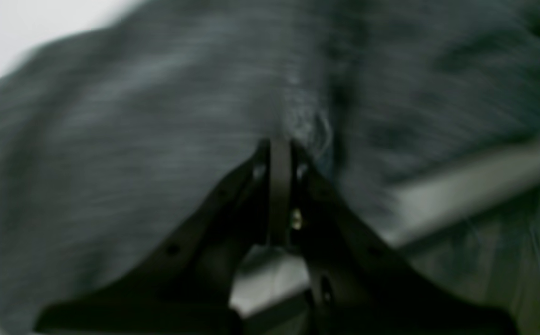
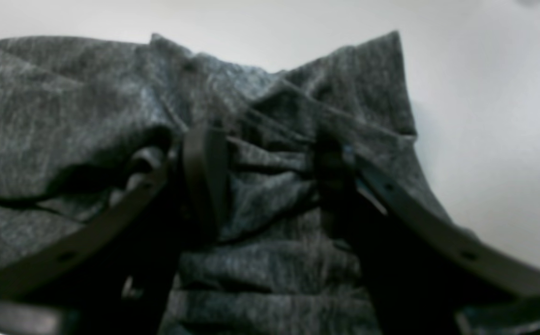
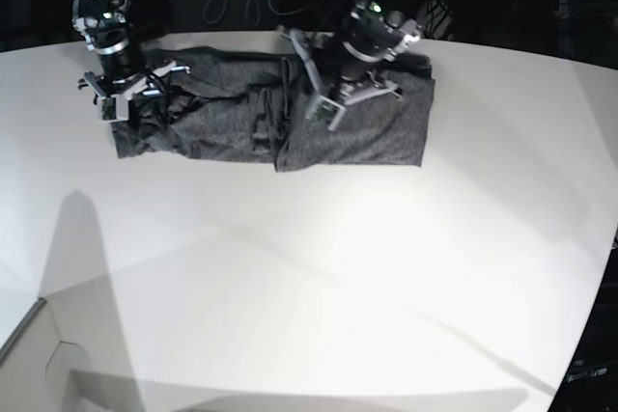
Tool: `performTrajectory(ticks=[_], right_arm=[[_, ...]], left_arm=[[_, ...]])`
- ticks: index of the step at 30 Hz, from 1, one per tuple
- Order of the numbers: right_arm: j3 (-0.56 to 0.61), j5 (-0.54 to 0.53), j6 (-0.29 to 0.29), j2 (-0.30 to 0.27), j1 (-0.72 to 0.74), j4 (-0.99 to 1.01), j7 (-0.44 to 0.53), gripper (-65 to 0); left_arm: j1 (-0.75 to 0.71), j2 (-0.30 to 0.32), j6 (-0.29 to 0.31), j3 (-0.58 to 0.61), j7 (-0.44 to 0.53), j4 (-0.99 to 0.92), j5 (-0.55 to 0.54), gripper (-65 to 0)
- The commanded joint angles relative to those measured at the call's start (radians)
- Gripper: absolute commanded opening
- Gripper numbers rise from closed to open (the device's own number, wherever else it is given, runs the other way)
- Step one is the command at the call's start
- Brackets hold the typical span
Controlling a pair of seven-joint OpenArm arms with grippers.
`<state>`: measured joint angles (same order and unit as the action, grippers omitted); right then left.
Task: Layout the t-shirt on the table in an organized manner, then fold the t-shirt properly
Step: 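Release the fold and move the left gripper back to the strip end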
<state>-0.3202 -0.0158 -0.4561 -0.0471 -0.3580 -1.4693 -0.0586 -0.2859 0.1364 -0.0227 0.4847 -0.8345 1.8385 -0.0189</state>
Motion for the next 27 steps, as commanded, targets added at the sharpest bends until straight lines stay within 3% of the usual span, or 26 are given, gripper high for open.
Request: performTrajectory(ticks=[1, 4, 7, 11, 15, 18, 22, 27], right_arm=[[-0.001, 0.015, -0.010, -0.003, -0.011, 0.000, -0.057, -34.0], [-0.001, 0.015, -0.010, -0.003, -0.009, 0.000, -0.056, -34.0], [-0.006, 0.015, -0.010, -0.001, -0.011, 0.000, -0.054, -34.0], [-0.009, 0.015, -0.010, -0.001, -0.014, -0.006, -0.053, -34.0], [-0.024, 0.015, -0.010, 0.005, -0.022, -0.077, -0.059, -33.8], [-0.076, 0.012, -0.010, 0.052, -0.032, -0.147, -0.059, -29.1], [-0.115, 0.010, -0.010, 0.105, -0.037, -0.219, -0.059, -20.2], [-0.136, 0.010, -0.010, 0.132, -0.040, -0.268, -0.088, -18.9]], left_arm=[[0.032, 0.016, 0.000, 0.036, 0.019, 0.017, -0.020, -64.9], [0.087, 0.062, 0.000, 0.111, 0.024, 0.031, -0.117, -64.9], [0.112, 0.091, -0.001, 0.108, 0.024, 0.082, -0.200, -64.9], [0.107, 0.107, -0.006, -0.010, 0.024, 0.097, -0.221, -64.9], [0.073, 0.105, -0.001, -0.241, 0.024, 0.054, -0.223, -64.9], [0.076, 0.101, 0.000, -0.375, 0.024, -0.006, -0.224, -64.9], [0.109, 0.102, 0.000, -0.423, 0.024, -0.084, -0.224, -64.9], [0.135, 0.101, 0.000, -0.419, 0.065, -0.208, -0.224, -64.9]])
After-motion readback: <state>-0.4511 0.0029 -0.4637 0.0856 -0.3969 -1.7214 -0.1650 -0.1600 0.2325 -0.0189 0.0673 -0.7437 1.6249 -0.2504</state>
